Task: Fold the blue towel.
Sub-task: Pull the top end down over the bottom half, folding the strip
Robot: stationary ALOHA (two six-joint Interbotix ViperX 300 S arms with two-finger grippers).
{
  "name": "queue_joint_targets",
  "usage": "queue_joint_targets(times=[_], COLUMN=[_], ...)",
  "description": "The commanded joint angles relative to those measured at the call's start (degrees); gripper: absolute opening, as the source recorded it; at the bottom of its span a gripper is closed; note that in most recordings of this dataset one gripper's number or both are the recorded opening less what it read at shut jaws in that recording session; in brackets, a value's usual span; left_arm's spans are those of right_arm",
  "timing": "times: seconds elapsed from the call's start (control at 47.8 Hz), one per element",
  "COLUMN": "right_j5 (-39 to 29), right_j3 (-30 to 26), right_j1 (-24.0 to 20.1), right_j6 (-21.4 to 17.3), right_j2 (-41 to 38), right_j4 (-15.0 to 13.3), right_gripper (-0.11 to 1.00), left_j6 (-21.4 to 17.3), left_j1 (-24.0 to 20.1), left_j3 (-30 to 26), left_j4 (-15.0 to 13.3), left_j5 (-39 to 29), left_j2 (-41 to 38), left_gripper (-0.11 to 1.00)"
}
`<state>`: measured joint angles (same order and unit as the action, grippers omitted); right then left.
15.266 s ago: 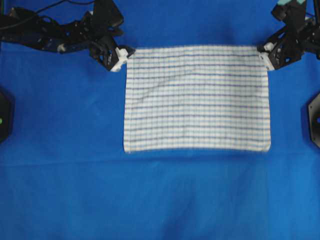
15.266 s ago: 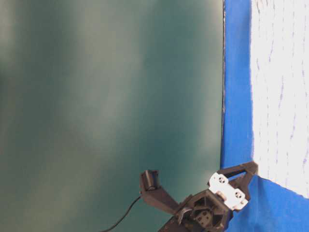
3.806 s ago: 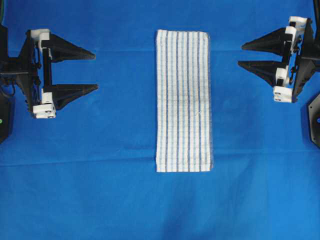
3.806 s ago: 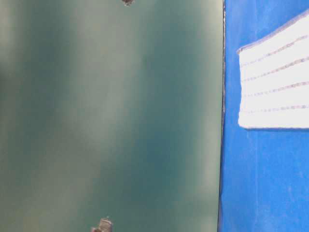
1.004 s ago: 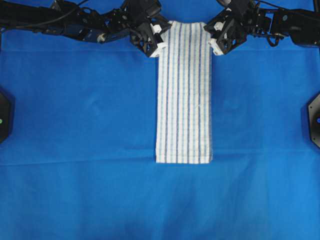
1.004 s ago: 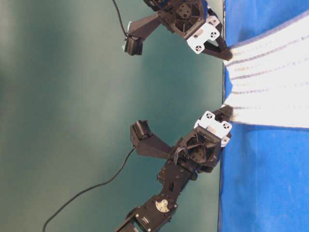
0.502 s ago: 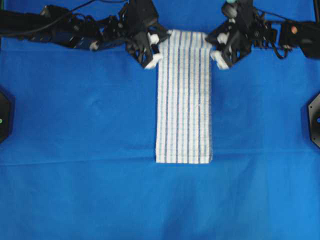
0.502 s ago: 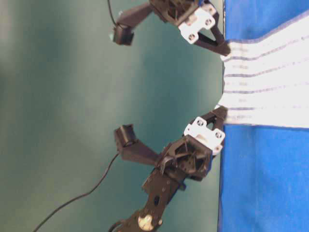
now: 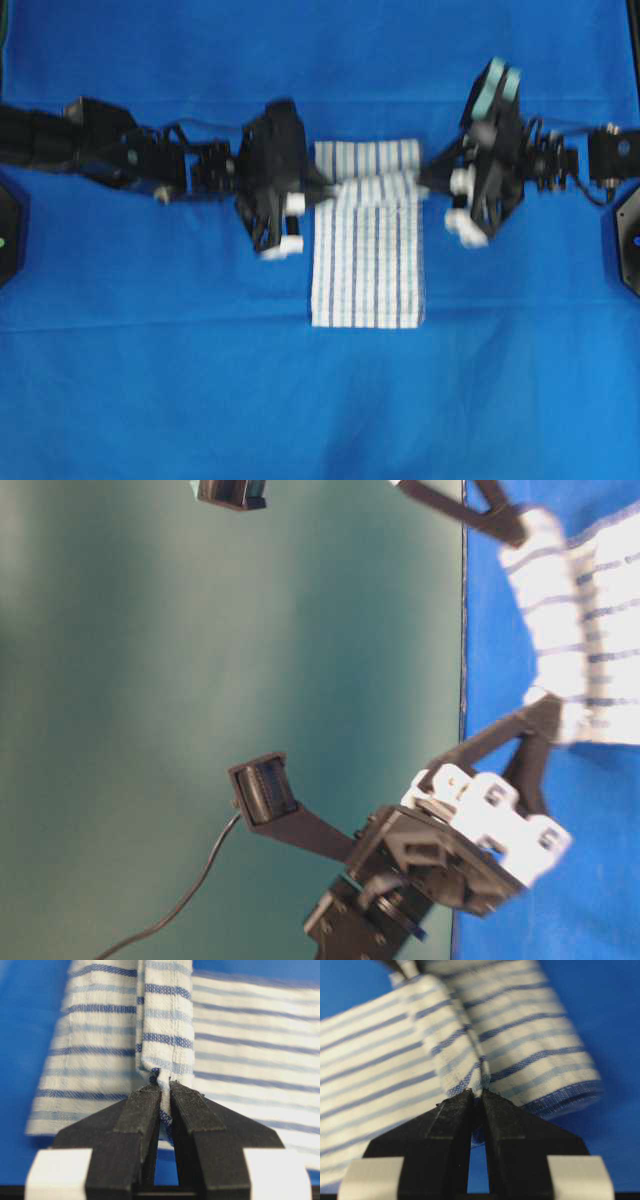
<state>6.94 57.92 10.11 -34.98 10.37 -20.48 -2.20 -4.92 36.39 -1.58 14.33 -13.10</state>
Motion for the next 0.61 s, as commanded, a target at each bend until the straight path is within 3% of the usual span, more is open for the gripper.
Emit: queue_joint_targets(times=[0.0, 0.355, 0.586], right_j5=[-0.5, -1.8, -2.7], right_j3=[-0.4, -1.1, -1.8], right_j1=[-2.9, -12.7, -15.1], right_j6=[0.1, 0.1, 0.1], right_j2=[0.8, -0.8, -2.3], right_j4=[1.2, 5.5, 6.5], right_gripper=[0.08, 0.08, 0.08], left_j6=[0.1, 3.3, 4.0], left_j1=[2.7, 10.2, 11.7], left_j3=[-0.3, -0.4, -0.6], left_j4=[-0.2, -0.2, -0.1], left_j5=[0.2, -0.6, -0.6], left_j2=[1.8, 1.4, 1.3], left_gripper=[0.04, 0.04, 0.03])
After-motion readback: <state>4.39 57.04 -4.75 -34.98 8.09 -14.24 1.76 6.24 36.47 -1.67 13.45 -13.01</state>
